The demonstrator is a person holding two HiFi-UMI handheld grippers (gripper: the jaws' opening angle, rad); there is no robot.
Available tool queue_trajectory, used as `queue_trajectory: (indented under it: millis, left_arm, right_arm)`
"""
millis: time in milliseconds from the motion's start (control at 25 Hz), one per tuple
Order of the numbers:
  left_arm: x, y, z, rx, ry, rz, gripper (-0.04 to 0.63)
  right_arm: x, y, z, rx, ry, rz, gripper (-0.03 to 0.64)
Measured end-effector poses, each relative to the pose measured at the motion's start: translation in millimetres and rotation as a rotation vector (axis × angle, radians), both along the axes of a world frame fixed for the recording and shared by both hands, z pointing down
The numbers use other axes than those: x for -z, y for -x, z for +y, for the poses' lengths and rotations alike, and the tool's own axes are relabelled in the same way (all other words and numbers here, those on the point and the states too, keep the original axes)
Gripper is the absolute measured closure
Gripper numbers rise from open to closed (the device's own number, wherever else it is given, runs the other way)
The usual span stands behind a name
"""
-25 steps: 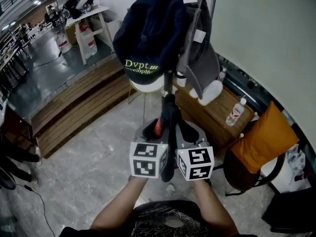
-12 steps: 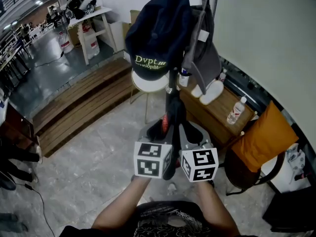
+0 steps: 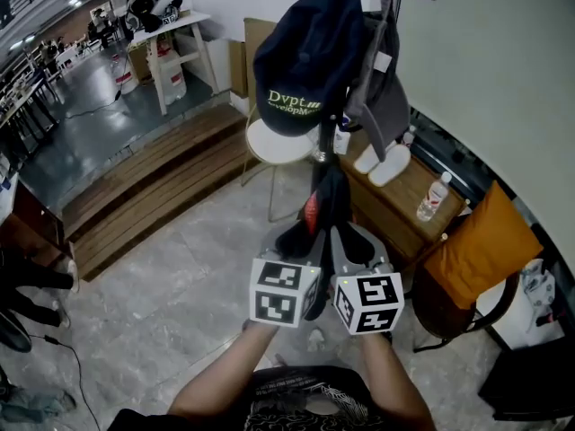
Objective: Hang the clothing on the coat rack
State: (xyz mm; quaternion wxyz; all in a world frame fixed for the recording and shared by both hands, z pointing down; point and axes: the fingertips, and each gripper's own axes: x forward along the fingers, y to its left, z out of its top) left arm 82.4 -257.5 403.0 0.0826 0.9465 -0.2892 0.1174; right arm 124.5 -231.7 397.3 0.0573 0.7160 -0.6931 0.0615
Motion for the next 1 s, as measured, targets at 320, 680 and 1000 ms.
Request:
queue_trajectory:
  millis: [320,680,1000]
  left_arm:
    - [0.6,25.8,22.9,-0.013,0.006,-0.001,0.476]
    - [9.3,44.3,45.5,-0.024,-0.018,0.015,0.513]
    - [13.6,46.1,61.1,-0.039,-0.027,0.031,0.574]
  right_arm:
    - [4.2,28.4,18.0,0.009,-0.014,-0.022,0.571]
    - [8.6,47.0,38.0,0.005,-0.022,-0.018,0.592]
    - [9.8,51.8,53.0,0.000,-0.026,-0.017,0.598]
